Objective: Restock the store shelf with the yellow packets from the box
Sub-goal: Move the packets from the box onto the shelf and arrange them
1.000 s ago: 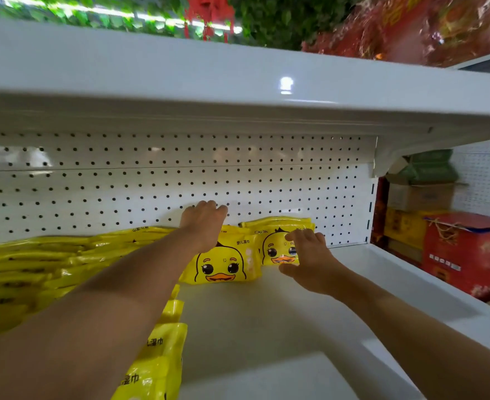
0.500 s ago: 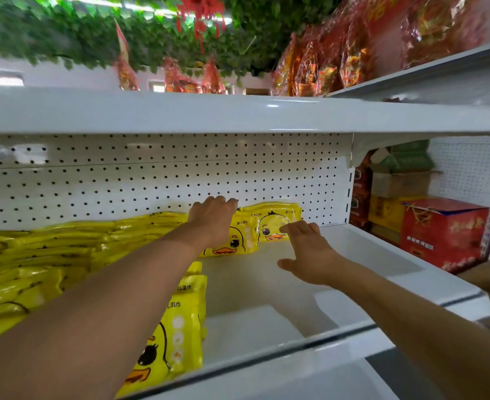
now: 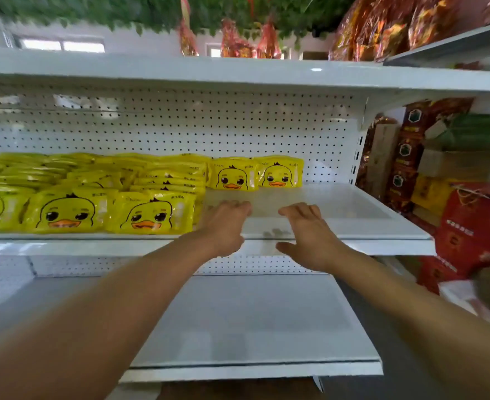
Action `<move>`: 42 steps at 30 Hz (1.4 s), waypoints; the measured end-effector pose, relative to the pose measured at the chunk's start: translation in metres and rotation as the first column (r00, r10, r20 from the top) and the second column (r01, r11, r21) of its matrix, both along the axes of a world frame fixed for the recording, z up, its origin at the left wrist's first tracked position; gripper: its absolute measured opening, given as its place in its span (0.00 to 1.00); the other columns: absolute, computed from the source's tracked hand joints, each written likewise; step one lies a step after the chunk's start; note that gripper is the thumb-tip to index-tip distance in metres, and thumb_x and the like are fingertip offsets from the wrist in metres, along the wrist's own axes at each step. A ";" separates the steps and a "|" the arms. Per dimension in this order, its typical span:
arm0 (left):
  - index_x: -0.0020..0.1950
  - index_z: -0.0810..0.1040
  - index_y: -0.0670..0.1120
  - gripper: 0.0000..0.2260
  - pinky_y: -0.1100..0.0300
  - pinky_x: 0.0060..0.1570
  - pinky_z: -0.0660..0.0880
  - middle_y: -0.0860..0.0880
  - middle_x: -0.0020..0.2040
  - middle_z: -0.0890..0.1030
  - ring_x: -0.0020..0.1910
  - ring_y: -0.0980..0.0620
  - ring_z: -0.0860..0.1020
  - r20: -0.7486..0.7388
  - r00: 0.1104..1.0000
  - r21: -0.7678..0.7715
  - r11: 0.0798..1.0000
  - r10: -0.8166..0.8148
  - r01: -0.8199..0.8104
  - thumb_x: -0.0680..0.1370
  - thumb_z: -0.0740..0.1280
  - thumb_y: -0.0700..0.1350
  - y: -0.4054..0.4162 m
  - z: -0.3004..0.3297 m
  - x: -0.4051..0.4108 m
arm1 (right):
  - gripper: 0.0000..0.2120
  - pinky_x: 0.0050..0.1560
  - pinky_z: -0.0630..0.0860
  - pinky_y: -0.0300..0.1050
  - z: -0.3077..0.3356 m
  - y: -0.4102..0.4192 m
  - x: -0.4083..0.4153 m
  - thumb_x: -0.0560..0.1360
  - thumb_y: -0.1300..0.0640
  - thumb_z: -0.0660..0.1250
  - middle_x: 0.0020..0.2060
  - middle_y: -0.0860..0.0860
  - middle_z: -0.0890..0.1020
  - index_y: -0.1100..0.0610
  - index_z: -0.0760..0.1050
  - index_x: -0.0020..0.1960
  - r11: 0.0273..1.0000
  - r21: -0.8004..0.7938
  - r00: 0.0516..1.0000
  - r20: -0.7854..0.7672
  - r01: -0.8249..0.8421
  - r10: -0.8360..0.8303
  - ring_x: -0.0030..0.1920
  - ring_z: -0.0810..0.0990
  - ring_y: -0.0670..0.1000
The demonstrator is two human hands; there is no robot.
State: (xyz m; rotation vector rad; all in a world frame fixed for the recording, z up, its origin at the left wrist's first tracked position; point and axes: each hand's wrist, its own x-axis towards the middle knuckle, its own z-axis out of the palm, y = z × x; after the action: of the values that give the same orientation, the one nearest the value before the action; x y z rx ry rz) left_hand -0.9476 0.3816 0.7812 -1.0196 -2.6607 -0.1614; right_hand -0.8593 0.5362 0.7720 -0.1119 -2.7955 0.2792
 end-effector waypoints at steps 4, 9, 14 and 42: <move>0.65 0.67 0.49 0.21 0.54 0.56 0.69 0.49 0.64 0.73 0.62 0.47 0.70 0.063 0.997 -0.013 0.999 0.033 -0.032 0.74 0.68 0.45 -0.009 -0.039 0.053 | 0.31 0.67 0.63 0.49 -0.031 -0.003 0.042 0.74 0.52 0.68 0.67 0.53 0.64 0.55 0.60 0.72 0.997 -0.031 0.997 0.014 -0.071 0.071 0.67 0.59 0.55; 0.66 0.66 0.50 0.21 0.53 0.59 0.69 0.49 0.64 0.72 0.62 0.48 0.70 0.210 0.972 -0.095 0.992 0.102 -0.083 0.75 0.67 0.45 -0.028 -0.097 0.099 | 0.30 0.68 0.62 0.49 -0.081 -0.009 0.080 0.75 0.51 0.66 0.69 0.52 0.63 0.55 0.58 0.72 0.992 -0.042 0.985 0.117 -0.123 0.127 0.69 0.57 0.54; 0.67 0.66 0.50 0.21 0.53 0.60 0.69 0.49 0.64 0.72 0.63 0.48 0.70 0.353 0.923 -0.181 0.979 0.153 -0.093 0.75 0.67 0.46 -0.054 -0.161 0.122 | 0.30 0.66 0.63 0.48 -0.144 -0.014 0.103 0.74 0.52 0.66 0.69 0.53 0.63 0.56 0.59 0.72 0.987 -0.088 0.957 0.244 -0.137 0.154 0.69 0.57 0.55; 0.71 0.65 0.50 0.27 0.53 0.58 0.73 0.48 0.67 0.71 0.65 0.46 0.71 0.779 0.606 -0.287 0.951 0.163 0.113 0.74 0.64 0.34 -0.101 -0.540 0.096 | 0.29 0.70 0.59 0.47 -0.470 -0.062 0.116 0.75 0.50 0.66 0.69 0.53 0.63 0.54 0.59 0.72 0.937 -0.233 0.622 0.782 0.261 0.021 0.71 0.57 0.54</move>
State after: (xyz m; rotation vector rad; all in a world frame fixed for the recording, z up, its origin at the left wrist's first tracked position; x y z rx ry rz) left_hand -0.8517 0.2803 0.2414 -1.2055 -3.6263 -0.2464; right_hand -0.7437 0.4742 0.3025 -0.6550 -3.5411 0.8466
